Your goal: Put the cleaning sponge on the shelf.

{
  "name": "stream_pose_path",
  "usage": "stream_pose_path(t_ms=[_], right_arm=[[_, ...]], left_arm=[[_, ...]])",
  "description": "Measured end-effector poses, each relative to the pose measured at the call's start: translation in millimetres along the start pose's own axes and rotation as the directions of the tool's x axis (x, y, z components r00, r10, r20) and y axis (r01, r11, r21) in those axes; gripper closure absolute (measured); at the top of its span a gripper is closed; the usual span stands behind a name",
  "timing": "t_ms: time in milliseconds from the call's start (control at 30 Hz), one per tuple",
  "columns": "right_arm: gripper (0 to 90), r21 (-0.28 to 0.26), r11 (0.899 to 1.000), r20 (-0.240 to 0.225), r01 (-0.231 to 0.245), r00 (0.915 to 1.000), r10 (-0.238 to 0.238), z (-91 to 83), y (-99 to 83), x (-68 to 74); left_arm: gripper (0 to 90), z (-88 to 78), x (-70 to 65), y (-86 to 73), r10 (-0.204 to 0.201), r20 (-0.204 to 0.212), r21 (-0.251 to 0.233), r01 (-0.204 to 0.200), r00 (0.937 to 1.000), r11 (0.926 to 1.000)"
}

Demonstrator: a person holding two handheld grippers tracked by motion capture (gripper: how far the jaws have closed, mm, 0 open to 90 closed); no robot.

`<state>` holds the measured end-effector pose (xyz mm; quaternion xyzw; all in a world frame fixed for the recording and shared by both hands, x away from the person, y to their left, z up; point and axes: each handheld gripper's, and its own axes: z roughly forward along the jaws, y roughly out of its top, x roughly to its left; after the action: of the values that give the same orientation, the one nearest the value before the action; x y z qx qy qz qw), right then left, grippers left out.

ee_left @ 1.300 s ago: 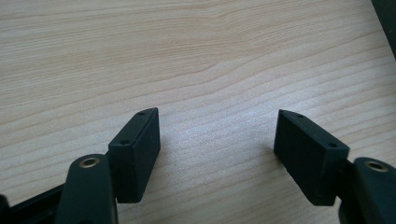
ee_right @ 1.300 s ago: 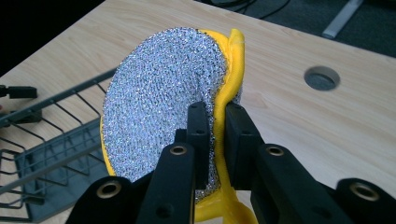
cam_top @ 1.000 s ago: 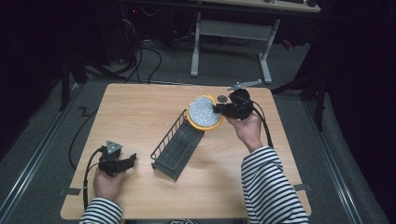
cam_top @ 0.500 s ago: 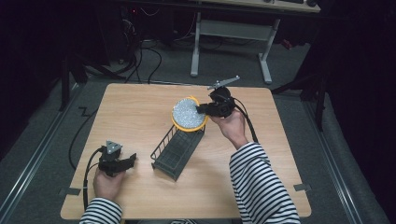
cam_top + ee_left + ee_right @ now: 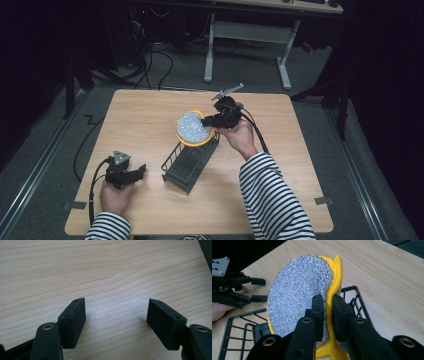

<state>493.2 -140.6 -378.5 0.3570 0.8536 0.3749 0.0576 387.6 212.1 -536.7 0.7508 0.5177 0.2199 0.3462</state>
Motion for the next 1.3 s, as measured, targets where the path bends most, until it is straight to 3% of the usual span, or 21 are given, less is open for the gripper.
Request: stream_pose_path(t_ms=[167, 700, 900, 967, 1200, 1233, 1300], right_arm=[[81.3, 0.017, 1.0, -0.008, -0.002, 1.0, 0.002, 7.4, -0.9, -0.5], [80.6, 0.094, 0.996, 0.034, 0.007, 0.9994, -0.011, 28.5, -8.1, -5.6], [81.4, 0.126, 0.992, 0.05, 0.005, 0.9987, -0.011, 36.1, -8.9, -5.9], [81.6, 0.146, 0.989, 0.063, 0.027, 0.9973, -0.037, 39.3, -9.9, -6.1], [81.6, 0.172, 0.985, 0.071, -0.001, 0.9974, -0.012, 42.5, -12.0, -5.2], [81.6, 0.181, 0.983, 0.074, 0.024, 0.9965, -0.038, 43.6, -12.5, -6.0], [81.5, 0.188, 0.982, 0.071, 0.022, 0.9968, -0.036, 45.3, -14.4, -6.6]], left_arm=[[31.9, 0.0, 0.0, 0.0, -0.001, 0.0, -0.001, 0.001, 1.0, 1.0], [31.8, 0.2, -0.6, 0.0, 0.005, -0.004, 0.001, -0.005, 1.0, 1.0], [31.8, 0.2, -0.7, 0.1, 0.006, -0.005, 0.001, -0.006, 1.0, 1.0], [31.9, 0.3, -0.8, 0.0, 0.006, -0.005, 0.001, -0.006, 1.0, 1.0], [31.9, 0.2, -0.9, 0.1, 0.007, -0.006, 0.002, -0.007, 1.0, 1.0], [31.8, 0.2, -0.8, 0.1, 0.007, -0.005, 0.002, -0.007, 1.0, 1.0], [31.8, 0.2, -0.8, 0.1, 0.006, -0.005, 0.002, -0.006, 1.0, 1.0]])
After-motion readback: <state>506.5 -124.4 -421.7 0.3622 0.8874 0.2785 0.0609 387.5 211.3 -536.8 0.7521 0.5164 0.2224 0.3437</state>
